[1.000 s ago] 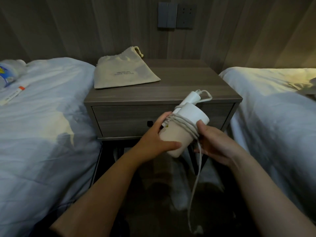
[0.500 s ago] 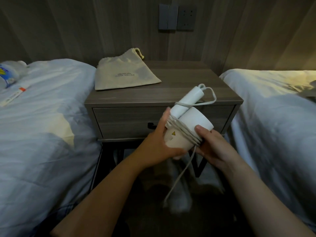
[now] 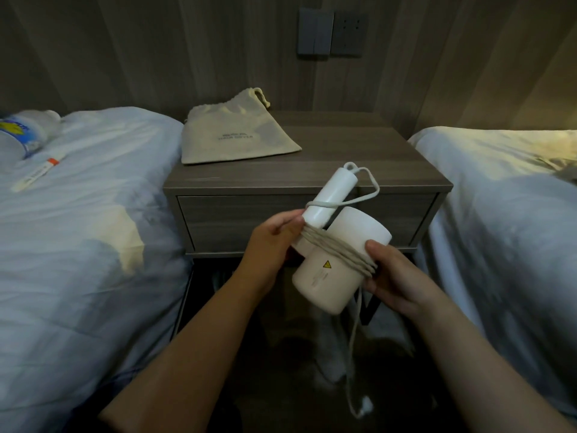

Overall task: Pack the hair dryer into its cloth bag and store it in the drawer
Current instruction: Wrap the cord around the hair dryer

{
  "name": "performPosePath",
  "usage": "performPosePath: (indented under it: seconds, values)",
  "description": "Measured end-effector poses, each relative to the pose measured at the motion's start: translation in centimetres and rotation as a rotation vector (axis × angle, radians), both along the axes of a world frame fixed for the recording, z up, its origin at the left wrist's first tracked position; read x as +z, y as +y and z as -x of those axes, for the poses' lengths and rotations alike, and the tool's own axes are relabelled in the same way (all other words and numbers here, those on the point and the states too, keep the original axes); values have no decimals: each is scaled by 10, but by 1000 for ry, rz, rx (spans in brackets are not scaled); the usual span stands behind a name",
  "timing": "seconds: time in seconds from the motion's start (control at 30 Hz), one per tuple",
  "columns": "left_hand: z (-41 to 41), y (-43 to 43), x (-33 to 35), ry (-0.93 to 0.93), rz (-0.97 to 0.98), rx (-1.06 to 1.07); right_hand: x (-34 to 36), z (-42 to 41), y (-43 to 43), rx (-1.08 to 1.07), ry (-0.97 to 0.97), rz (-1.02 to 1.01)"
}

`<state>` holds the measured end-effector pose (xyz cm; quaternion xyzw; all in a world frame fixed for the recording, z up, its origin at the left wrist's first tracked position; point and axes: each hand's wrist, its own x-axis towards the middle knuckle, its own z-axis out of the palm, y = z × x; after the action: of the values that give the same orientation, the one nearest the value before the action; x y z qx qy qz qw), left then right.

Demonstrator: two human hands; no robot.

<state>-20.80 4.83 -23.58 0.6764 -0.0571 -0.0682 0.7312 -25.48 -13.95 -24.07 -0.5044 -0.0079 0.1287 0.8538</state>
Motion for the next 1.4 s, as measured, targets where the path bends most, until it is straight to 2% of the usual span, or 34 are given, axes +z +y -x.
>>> performPosePath:
  seconds: [0.23,0.33,0.5,0.63,0.83,1.0,1.07,1.23,1.4]
  values:
    - [5,-9,-1,-59,-8,96,0,-1,-1,-23,-44,131]
    - [11,-14,-2,-71,-69,46,-2,-4,1,-47,-51,151]
    - [12,-22,-2,35,-139,-69,-2,-9,4,-132,-59,81]
    - [17,-21,-1,-78,-201,-160,-2,-10,2,-210,-53,104]
    - [20,-19,-2,-99,-295,-232,8,-8,-2,-271,-100,626]
    - [21,-18,-4,-127,-299,-159,10,-9,-5,-252,-167,846]
    - [19,-17,-3,-146,-303,-137,8,-10,-4,-197,-147,802]
    - [15,-14,-4,-159,-327,-132,2,-12,-4,-83,-22,527]
    - [17,-14,-3,-180,-380,-130,1,-10,-9,-8,-56,538]
